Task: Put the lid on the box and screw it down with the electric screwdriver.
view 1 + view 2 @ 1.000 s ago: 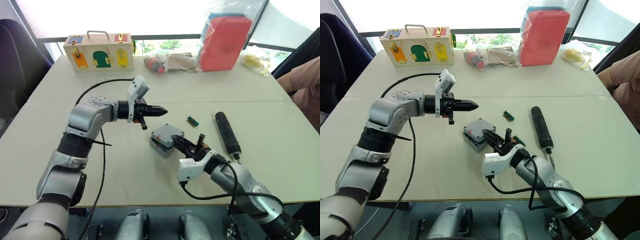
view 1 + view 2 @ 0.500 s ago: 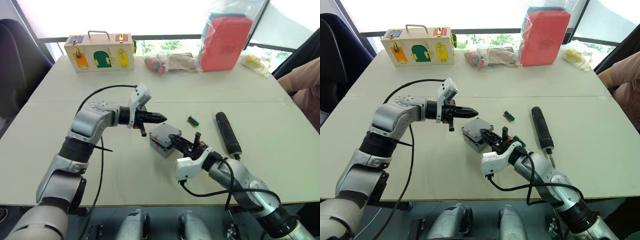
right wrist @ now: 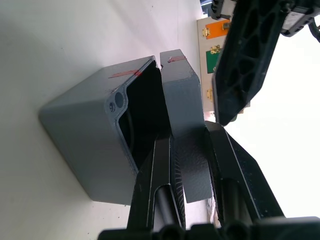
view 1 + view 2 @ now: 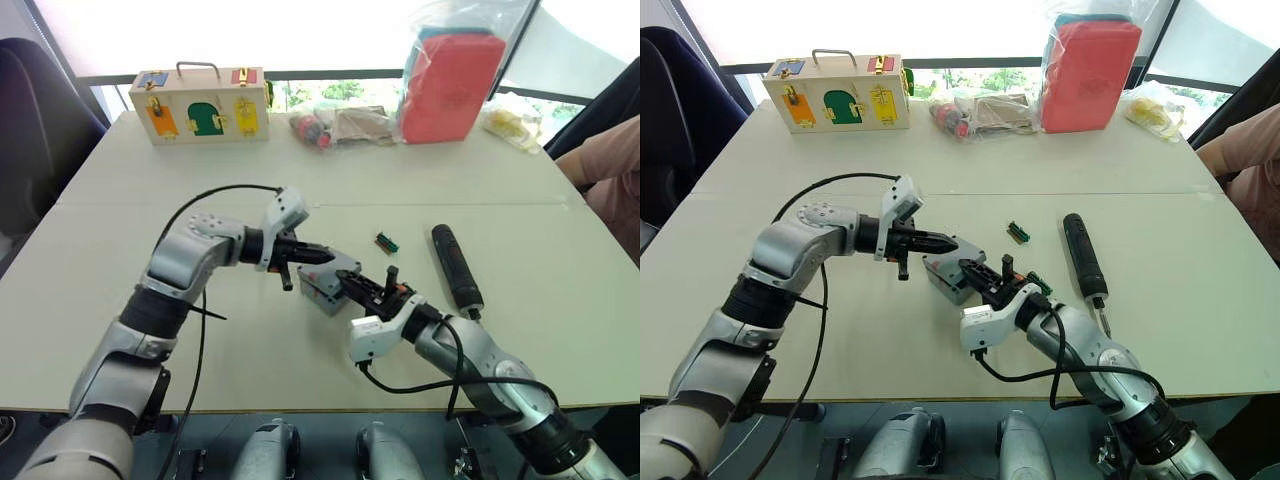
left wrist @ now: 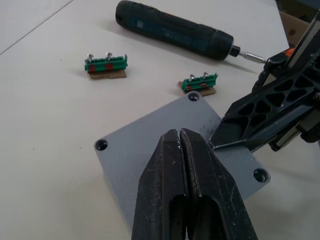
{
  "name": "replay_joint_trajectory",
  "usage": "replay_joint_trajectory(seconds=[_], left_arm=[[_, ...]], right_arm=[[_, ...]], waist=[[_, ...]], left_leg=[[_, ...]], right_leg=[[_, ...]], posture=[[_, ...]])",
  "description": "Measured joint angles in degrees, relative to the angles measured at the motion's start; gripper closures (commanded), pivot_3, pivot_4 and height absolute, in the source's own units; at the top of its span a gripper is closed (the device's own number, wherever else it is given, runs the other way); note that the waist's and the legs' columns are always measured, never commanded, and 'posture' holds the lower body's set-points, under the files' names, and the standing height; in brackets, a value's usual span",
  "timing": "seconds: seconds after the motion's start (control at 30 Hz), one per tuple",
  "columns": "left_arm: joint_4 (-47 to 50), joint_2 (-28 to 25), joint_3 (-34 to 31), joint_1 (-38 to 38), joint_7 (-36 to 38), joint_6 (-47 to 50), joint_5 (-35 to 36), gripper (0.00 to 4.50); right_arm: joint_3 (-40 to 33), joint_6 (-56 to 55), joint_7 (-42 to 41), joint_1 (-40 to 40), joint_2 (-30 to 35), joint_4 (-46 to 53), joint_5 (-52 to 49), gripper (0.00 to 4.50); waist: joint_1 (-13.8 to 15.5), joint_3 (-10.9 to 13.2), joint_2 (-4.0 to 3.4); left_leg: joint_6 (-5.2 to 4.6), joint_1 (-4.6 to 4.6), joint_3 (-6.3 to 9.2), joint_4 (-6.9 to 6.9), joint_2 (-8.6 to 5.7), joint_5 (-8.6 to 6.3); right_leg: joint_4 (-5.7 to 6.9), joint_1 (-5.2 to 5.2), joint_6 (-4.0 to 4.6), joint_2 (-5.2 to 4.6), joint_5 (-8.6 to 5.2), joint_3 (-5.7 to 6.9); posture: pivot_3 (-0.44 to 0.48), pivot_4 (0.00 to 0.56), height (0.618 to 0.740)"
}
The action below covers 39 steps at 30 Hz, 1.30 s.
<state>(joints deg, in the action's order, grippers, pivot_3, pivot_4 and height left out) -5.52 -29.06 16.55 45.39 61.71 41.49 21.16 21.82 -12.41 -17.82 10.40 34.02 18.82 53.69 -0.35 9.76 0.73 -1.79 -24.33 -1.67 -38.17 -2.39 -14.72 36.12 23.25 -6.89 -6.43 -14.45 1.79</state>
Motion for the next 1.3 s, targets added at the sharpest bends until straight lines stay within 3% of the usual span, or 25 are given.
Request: replay_joint_trajectory(seconds=[0.07,0.13,0.33,0.4,0.97,1.13,1.23,1.3], left_arm=[[0.00,-0.03,0.91,-0.05,0.15,-0.93,-1.26,4.49],[0.01,-0.21,2.18,-0.10,0.18,-3.25,-3.40,4.50],[0.03,-0.03,4.19,-0.80,0.01,-5.95,-6.92,4.50],[0.35,-0.03,4.93,-1.17,-0.11,-6.86,-7.99,4.50],[-0.11,1.77,6.62,-2.58,-2.77,-11.04,-13.68,4.50],[-1.38,4.54,-0.06,-4.60,-2.97,-7.11,-7.80,4.50],[-1.56,4.71,-6.71,-3.73,-3.64,-2.72,-2.69,4.50],[-1.92,6.46,-13.20,-1.61,-7.09,-2.15,0.61,4.50]], right_arm=[[-0.21,0.06,0.01,-0.30,-0.17,0.04,-0.01,4.33],[-0.45,0.48,-0.18,-0.91,-0.58,0.00,-0.13,3.28],[-1.64,1.53,-1.39,-1.79,-1.43,0.49,-0.98,1.26],[-1.80,1.55,-1.83,-1.81,-1.43,0.94,-0.98,1.26],[-5.44,-0.01,-10.92,-5.62,1.40,8.78,-8.35,1.26],[-11.31,2.61,-11.23,-8.16,-1.57,10.22,-18.29,1.26],[-15.45,4.99,-10.72,-8.59,-4.68,10.24,-26.64,1.77],[-17.92,9.79,-11.56,-7.48,-8.68,10.74,-35.08,2.67]], waist=[[0.08,-0.01,0.01],[0.25,-0.03,0.00],[0.78,-0.10,0.04],[0.89,-0.19,0.05],[1.16,-1.10,0.04],[1.11,-1.03,0.06],[1.00,-0.93,0.06],[1.02,-0.88,0.07]], left_leg=[[-0.01,0.02,0.00,-0.01,0.00,-0.01],[-0.02,0.04,0.00,-0.01,0.00,-0.01],[-0.17,0.60,-0.01,0.00,0.00,-0.11],[-0.52,0.93,-0.01,0.03,0.00,-0.33],[-0.58,0.99,0.01,0.02,0.00,-0.37],[-0.61,0.85,0.05,0.03,0.01,-0.39],[-0.59,0.78,0.05,0.04,0.05,-0.37],[-0.56,0.78,0.08,0.04,0.07,-0.36]], right_leg=[[0.00,-0.02,0.00,0.00,0.00,0.00],[-0.01,-0.05,0.00,0.00,0.00,0.00],[-0.05,-0.58,0.04,0.00,-0.03,0.00],[-0.07,-0.90,0.09,0.00,-0.12,0.00],[-0.07,-1.01,0.11,-0.04,-0.15,0.01],[-0.07,-0.84,0.11,-0.06,-0.16,0.02],[-0.04,-0.74,0.11,-0.04,-0.15,0.01],[-0.04,-0.73,0.11,-0.03,-0.15,0.02]], posture=[[0.000,0.150,0.740],[0.000,0.150,0.740],[0.000,0.150,0.740],[0.000,0.150,0.740],[0.000,0.150,0.740],[0.000,0.150,0.740],[0.000,0.150,0.740],[0.000,0.150,0.740]])
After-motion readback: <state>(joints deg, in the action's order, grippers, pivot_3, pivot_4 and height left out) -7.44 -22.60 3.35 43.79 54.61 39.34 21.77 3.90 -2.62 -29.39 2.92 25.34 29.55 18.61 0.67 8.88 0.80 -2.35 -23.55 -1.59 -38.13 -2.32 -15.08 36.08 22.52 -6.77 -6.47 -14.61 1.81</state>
